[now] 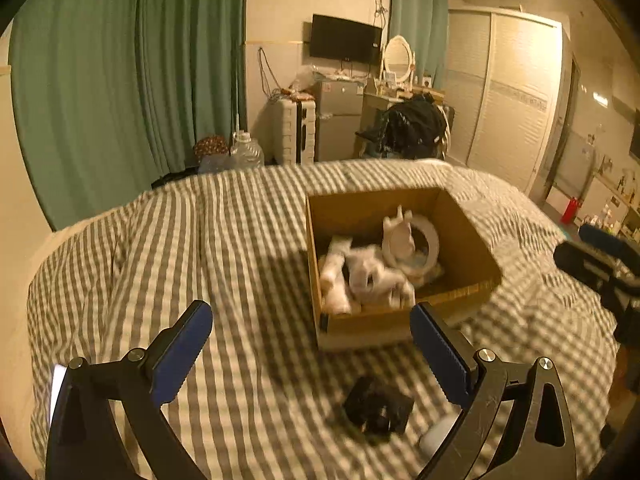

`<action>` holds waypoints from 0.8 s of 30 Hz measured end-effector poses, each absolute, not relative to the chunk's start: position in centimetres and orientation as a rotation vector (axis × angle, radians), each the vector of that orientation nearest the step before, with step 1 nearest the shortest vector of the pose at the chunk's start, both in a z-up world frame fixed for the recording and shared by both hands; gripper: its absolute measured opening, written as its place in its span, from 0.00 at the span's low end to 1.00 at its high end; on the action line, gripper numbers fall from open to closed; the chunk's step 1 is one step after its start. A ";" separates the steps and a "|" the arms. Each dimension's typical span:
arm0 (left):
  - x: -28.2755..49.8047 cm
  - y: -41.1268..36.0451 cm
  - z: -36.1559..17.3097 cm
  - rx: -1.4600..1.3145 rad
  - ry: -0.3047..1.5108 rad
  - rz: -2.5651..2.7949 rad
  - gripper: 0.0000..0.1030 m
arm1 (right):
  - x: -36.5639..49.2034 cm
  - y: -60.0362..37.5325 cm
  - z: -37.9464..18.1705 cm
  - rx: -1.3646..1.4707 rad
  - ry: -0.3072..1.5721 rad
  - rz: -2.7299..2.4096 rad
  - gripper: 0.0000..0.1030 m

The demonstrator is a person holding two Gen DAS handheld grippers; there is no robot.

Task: Organize objects
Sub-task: 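Grasp the black glasses case with the left gripper while the right gripper grasps the white earbuds case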

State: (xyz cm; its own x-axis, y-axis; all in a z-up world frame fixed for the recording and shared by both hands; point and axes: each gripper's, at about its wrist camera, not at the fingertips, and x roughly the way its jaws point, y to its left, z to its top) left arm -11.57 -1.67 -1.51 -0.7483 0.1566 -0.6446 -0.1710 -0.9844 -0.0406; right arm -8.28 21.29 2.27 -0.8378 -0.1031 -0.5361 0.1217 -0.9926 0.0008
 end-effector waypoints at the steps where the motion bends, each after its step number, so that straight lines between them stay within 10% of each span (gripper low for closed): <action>1: -11.0 -1.6 -2.3 -1.045 0.036 2.769 0.99 | -7.8 21.1 2.0 0.856 0.063 -2.903 0.95; 24: -7.9 -1.0 -13.6 -1.456 0.206 2.619 0.99 | -6.6 14.7 -15.4 1.531 0.342 -2.407 0.84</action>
